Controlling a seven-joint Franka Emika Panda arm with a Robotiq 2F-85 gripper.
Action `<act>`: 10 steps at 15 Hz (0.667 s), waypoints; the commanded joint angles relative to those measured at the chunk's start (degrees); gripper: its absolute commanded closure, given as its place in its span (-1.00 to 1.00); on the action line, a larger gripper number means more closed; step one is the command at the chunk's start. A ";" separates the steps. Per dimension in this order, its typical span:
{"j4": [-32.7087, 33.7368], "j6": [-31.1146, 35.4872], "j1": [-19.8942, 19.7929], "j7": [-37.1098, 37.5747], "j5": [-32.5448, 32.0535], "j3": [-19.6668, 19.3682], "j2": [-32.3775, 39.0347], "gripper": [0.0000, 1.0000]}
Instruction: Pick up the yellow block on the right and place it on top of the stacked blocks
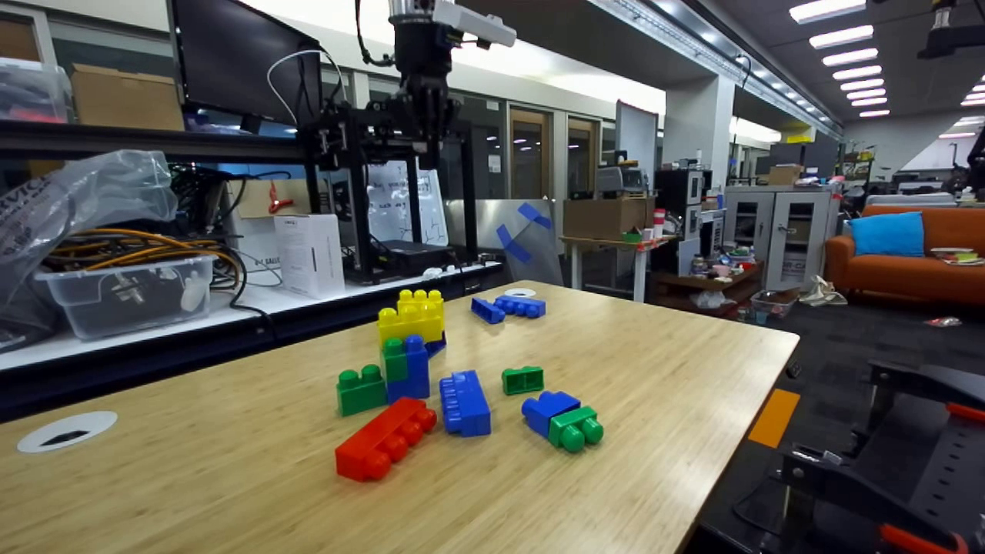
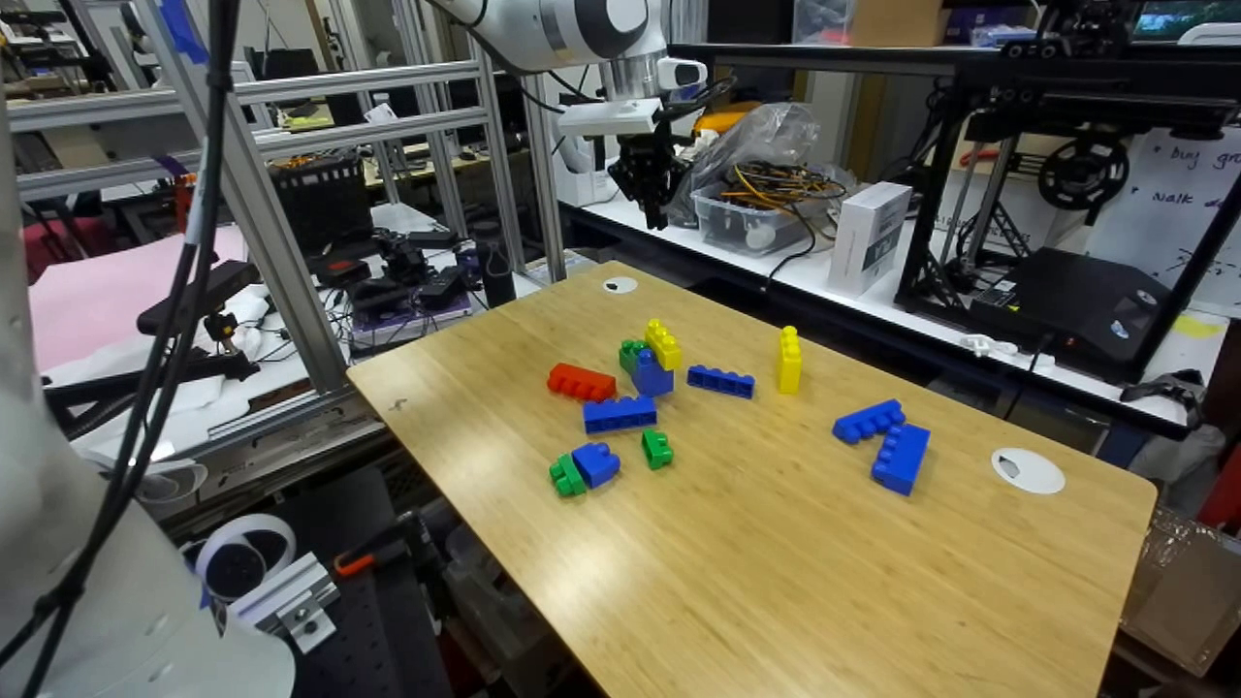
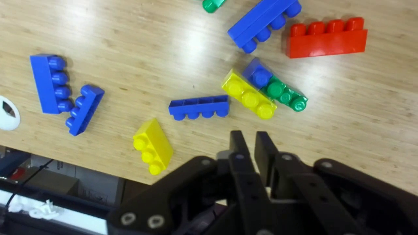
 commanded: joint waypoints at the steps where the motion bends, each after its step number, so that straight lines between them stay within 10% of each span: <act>1: -3.02 -1.56 -1.14 2.15 2.40 1.15 -0.73 0.06; 10: -15.70 7.23 -2.22 8.81 4.37 0.18 -0.78 -1.00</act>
